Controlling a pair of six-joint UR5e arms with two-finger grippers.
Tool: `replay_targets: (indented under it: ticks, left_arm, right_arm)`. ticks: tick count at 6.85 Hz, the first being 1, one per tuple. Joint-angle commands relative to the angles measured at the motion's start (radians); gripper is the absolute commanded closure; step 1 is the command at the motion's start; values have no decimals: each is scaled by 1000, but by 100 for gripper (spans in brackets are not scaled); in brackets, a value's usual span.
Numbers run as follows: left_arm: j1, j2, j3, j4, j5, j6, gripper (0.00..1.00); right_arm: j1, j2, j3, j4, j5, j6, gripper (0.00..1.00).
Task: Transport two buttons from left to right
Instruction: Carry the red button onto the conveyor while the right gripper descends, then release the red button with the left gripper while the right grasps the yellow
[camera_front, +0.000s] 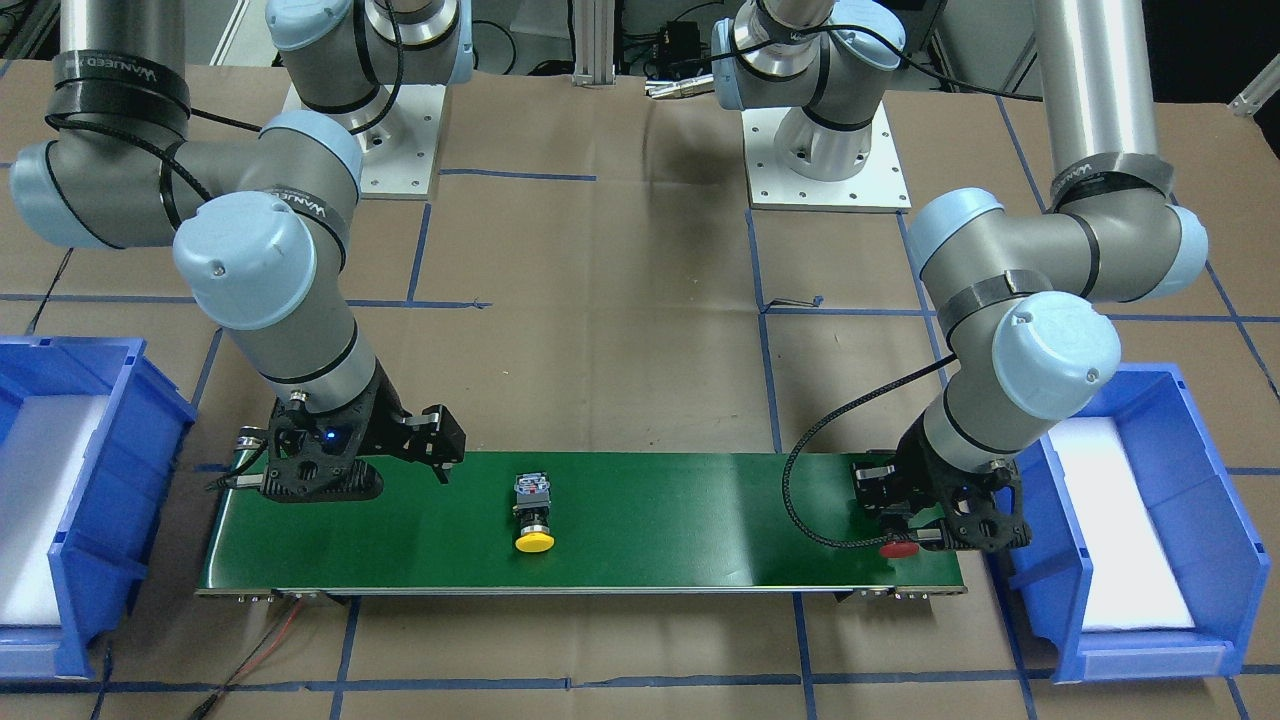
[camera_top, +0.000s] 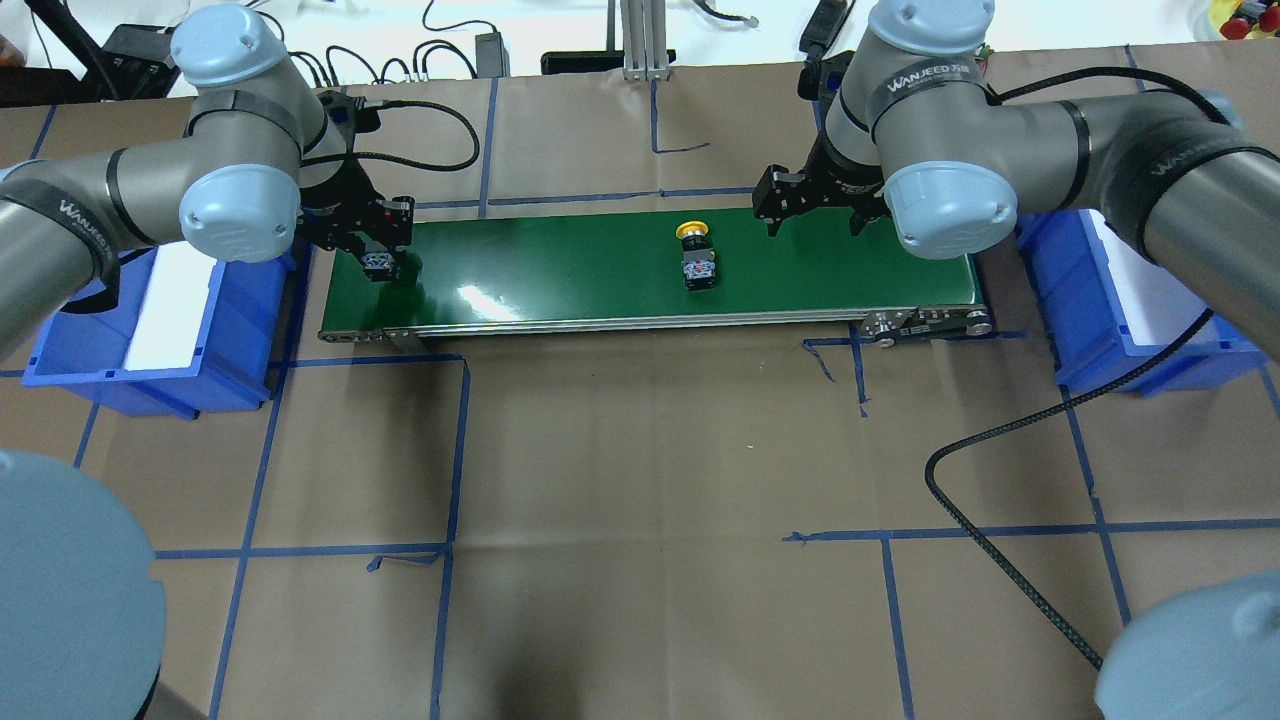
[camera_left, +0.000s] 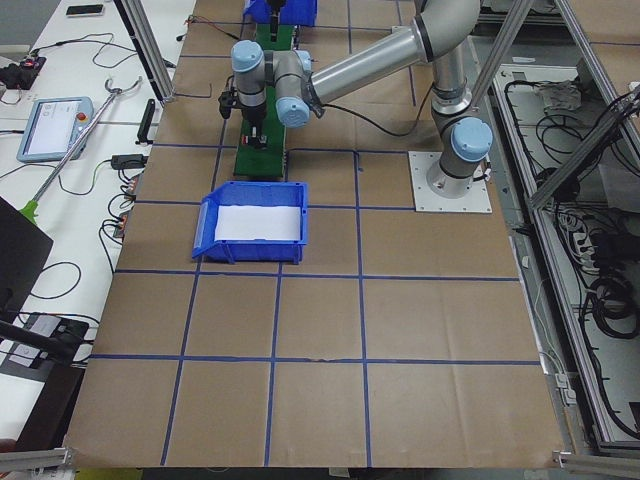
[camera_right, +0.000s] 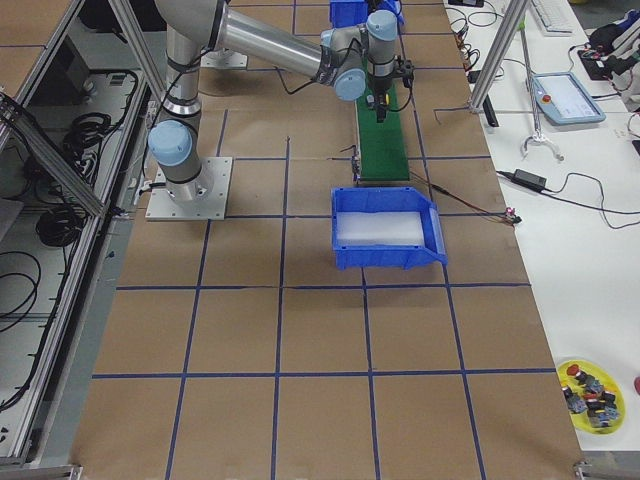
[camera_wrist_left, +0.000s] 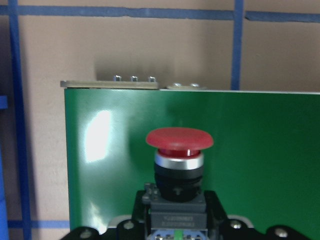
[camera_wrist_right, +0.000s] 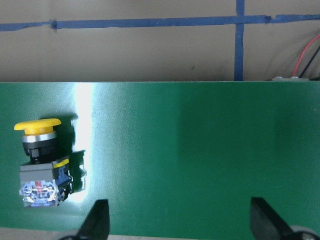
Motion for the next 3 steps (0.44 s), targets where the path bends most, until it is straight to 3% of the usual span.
replay_targets:
  ticks: [1, 2, 3]
  left_arm:
    - [1, -3, -13, 16, 28, -9, 91]
    - [-1, -2, -21, 18, 22, -13, 29]
    - [-2, 9, -25, 16, 18, -45, 1]
  right_arm:
    - [-1, 25, -20, -12, 47, 17, 0]
    - [-4, 28, -22, -3, 81, 105, 0]
    - [-5, 37, -19, -1, 84, 177, 0]
